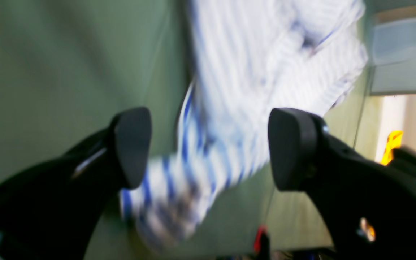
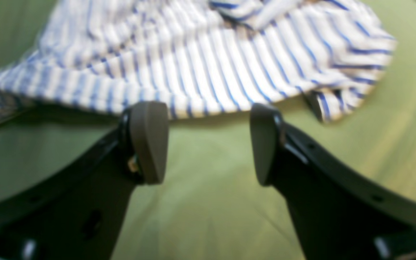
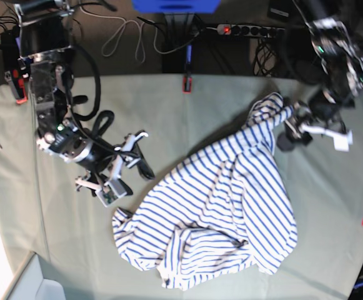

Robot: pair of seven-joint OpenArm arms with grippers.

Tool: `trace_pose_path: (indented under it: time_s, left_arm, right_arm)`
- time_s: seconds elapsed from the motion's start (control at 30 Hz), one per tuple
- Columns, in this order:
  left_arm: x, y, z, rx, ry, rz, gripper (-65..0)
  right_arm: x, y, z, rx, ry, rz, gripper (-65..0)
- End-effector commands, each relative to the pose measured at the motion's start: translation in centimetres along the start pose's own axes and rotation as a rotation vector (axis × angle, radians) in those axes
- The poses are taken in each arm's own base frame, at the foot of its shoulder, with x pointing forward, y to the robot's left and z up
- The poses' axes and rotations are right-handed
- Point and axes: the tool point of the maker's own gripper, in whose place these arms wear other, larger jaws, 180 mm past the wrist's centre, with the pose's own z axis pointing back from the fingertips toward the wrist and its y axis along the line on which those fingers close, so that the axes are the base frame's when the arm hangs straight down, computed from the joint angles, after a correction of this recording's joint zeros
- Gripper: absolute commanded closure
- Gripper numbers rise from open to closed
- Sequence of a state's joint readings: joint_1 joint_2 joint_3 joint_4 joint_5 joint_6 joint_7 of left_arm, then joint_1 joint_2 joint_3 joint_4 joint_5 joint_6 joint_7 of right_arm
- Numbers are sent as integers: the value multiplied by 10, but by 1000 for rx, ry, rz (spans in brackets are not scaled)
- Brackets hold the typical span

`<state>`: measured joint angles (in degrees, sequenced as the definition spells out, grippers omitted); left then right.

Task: Layout the t-shirt on the table in an organized manner, then fold the t-shirt properly
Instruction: 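Lower the shirt onto the table and open both grippers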

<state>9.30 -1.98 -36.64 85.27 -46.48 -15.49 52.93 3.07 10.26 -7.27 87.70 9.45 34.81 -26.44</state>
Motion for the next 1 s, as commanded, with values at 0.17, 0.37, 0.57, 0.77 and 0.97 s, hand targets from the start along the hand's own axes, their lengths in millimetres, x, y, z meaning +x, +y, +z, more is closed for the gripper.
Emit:
trace_pose_path:
  time_s: [0.17, 0.37, 0.57, 0.77, 0.97]
  left_arm:
    - [-30, 5, 20, 7, -60, 70, -491]
    - [-37, 11, 20, 21, -75, 99, -491]
    - [-23, 22, 28, 43, -126, 123, -491]
    - [-37, 50, 16, 83, -95, 230, -491]
    - [-44, 49, 7, 71, -77, 256, -482]
  right_arm:
    - [16, -17, 9, -23, -47, 32, -368]
    - [4, -15, 12, -19, -21, 27, -368]
    - [-2, -17, 14, -22, -5, 29, -368]
    - [-14, -19, 19, -24, 24, 33, -368]
    - [-17, -20, 21, -26, 32, 35, -368]
